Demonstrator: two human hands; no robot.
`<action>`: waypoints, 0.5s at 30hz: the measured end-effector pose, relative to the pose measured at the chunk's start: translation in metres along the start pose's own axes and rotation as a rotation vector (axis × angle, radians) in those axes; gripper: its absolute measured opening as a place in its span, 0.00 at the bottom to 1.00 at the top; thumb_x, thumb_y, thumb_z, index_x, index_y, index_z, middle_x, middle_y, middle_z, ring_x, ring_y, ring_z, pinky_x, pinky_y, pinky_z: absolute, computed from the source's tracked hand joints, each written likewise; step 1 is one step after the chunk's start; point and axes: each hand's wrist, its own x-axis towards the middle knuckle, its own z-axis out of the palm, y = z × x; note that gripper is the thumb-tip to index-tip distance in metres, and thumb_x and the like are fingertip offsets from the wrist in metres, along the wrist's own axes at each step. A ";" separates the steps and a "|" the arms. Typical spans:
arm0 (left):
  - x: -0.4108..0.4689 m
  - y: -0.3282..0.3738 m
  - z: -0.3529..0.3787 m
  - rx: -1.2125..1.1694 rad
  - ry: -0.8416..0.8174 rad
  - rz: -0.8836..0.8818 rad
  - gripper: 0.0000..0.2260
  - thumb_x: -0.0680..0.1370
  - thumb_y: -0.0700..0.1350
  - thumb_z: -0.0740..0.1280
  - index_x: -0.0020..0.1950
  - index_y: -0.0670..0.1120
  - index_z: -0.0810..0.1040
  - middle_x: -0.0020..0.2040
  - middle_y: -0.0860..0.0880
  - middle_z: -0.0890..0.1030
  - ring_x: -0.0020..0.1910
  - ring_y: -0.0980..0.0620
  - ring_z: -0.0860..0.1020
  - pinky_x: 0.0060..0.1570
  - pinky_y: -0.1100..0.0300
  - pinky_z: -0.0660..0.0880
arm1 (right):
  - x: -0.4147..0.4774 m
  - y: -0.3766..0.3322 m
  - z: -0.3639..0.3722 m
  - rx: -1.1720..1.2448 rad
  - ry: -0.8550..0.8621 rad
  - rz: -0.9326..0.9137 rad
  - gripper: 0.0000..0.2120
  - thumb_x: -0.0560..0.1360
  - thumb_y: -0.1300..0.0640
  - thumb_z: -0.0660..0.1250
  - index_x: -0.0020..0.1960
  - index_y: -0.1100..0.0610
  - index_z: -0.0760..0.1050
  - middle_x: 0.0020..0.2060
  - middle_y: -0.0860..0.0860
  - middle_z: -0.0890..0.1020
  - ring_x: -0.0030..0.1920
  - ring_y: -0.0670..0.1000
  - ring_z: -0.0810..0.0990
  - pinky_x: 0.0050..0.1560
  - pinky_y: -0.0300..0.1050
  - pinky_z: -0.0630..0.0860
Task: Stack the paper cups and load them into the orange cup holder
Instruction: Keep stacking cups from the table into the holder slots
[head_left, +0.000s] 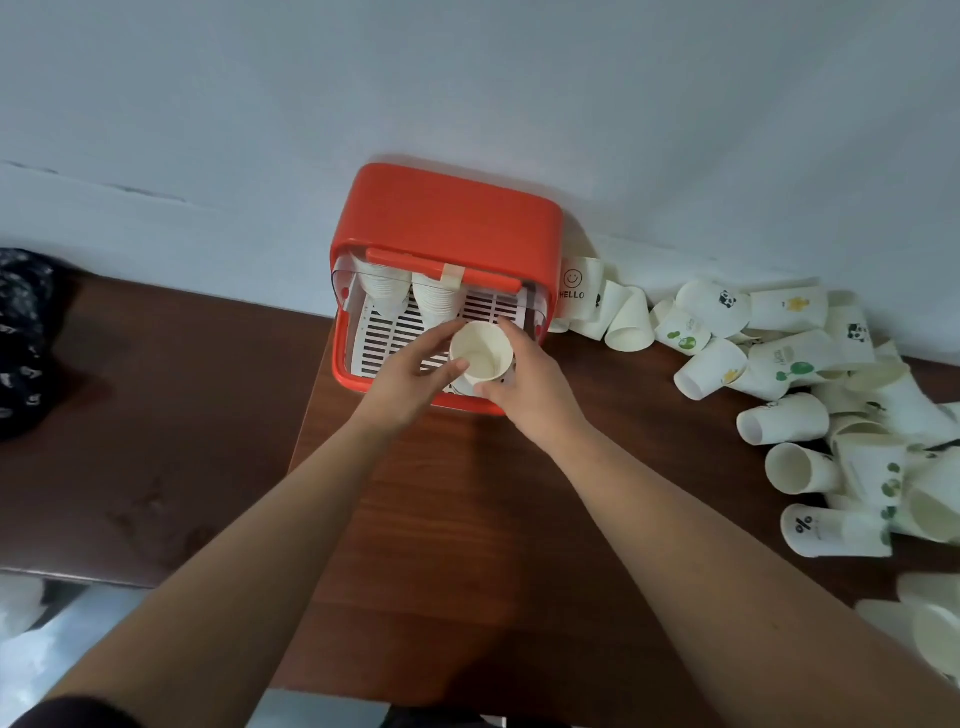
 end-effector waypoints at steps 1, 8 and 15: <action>-0.001 0.002 0.003 0.012 0.021 0.001 0.23 0.81 0.53 0.68 0.75 0.53 0.70 0.68 0.59 0.76 0.66 0.62 0.73 0.57 0.72 0.71 | -0.001 0.002 0.001 0.022 -0.003 0.022 0.41 0.73 0.56 0.76 0.79 0.53 0.59 0.73 0.50 0.72 0.72 0.51 0.70 0.68 0.45 0.68; -0.045 0.018 0.024 0.426 0.335 0.034 0.09 0.80 0.48 0.65 0.57 0.46 0.77 0.53 0.52 0.77 0.51 0.54 0.78 0.47 0.52 0.80 | -0.039 0.054 -0.034 -0.011 0.027 0.145 0.31 0.76 0.50 0.72 0.75 0.55 0.66 0.70 0.52 0.70 0.66 0.48 0.75 0.65 0.44 0.73; -0.024 0.064 0.105 0.498 -0.136 0.190 0.06 0.80 0.49 0.66 0.55 0.49 0.77 0.49 0.55 0.79 0.46 0.56 0.78 0.48 0.52 0.78 | -0.075 0.151 -0.104 -0.254 0.011 0.300 0.28 0.78 0.50 0.70 0.74 0.57 0.67 0.71 0.56 0.68 0.68 0.55 0.74 0.66 0.51 0.73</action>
